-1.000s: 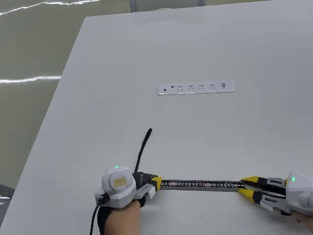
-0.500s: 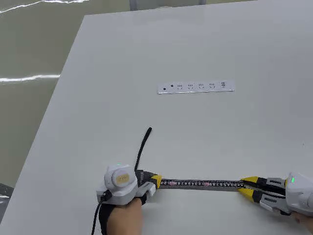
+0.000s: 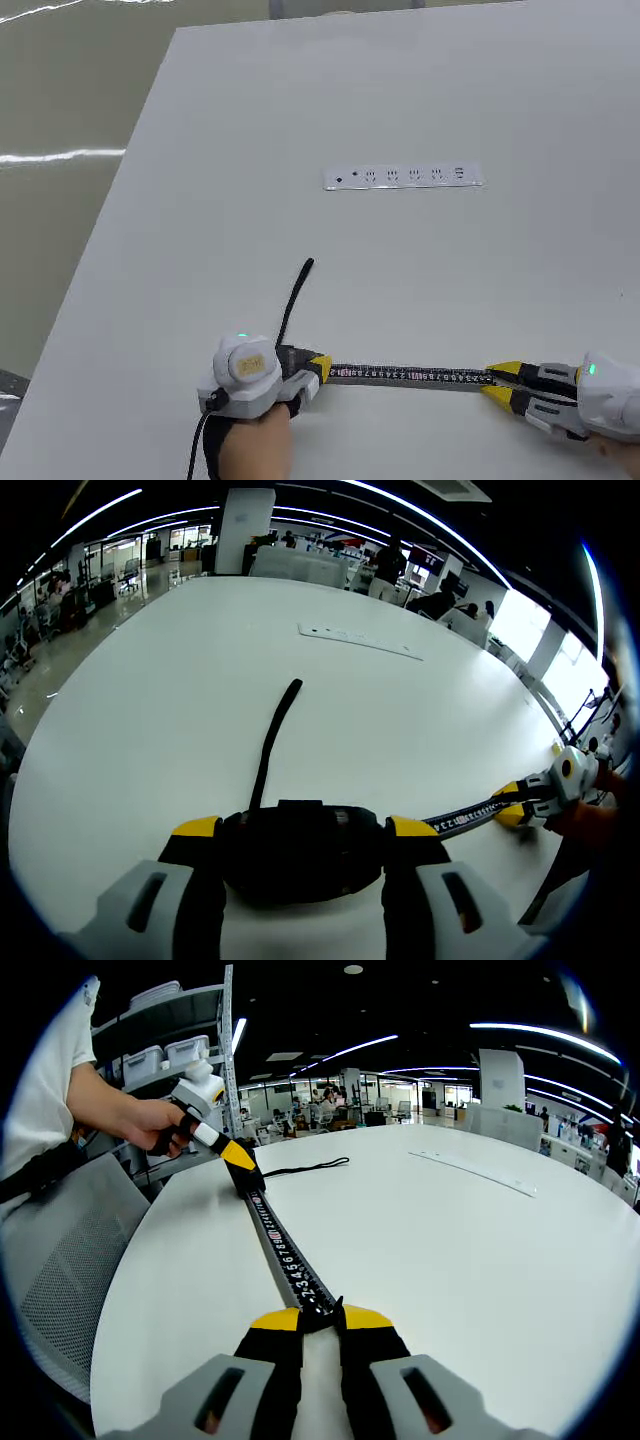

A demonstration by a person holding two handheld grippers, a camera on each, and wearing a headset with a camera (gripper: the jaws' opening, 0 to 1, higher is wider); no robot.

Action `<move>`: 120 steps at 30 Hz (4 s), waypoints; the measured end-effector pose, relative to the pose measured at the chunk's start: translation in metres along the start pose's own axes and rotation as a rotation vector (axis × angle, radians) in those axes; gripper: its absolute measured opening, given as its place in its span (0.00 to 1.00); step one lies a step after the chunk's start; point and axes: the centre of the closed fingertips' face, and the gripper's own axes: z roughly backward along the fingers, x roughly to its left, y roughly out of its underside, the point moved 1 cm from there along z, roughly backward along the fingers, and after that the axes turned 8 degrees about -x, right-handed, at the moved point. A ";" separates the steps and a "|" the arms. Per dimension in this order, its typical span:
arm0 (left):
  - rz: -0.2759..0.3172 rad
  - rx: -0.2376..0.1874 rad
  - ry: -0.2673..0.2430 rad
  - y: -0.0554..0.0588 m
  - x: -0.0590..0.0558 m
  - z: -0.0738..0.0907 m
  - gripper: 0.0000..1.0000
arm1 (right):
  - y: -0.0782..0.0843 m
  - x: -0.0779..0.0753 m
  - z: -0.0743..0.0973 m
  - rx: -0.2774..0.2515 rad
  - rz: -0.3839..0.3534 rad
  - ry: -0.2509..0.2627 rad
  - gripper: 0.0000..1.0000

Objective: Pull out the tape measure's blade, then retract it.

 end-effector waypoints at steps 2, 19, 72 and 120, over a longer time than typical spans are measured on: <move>0.005 0.001 0.000 0.000 0.000 0.000 0.60 | -0.001 0.001 -0.001 -0.004 0.007 -0.003 0.13; 0.013 -0.005 0.003 0.000 0.000 0.001 0.60 | -0.007 0.011 -0.024 -0.006 0.021 -0.029 0.13; 0.024 0.004 0.010 0.001 -0.001 0.000 0.60 | -0.021 0.040 -0.078 -0.014 0.045 -0.110 0.13; 0.048 0.023 0.011 0.000 0.000 -0.002 0.59 | -0.036 0.050 -0.120 -0.026 0.061 -0.150 0.12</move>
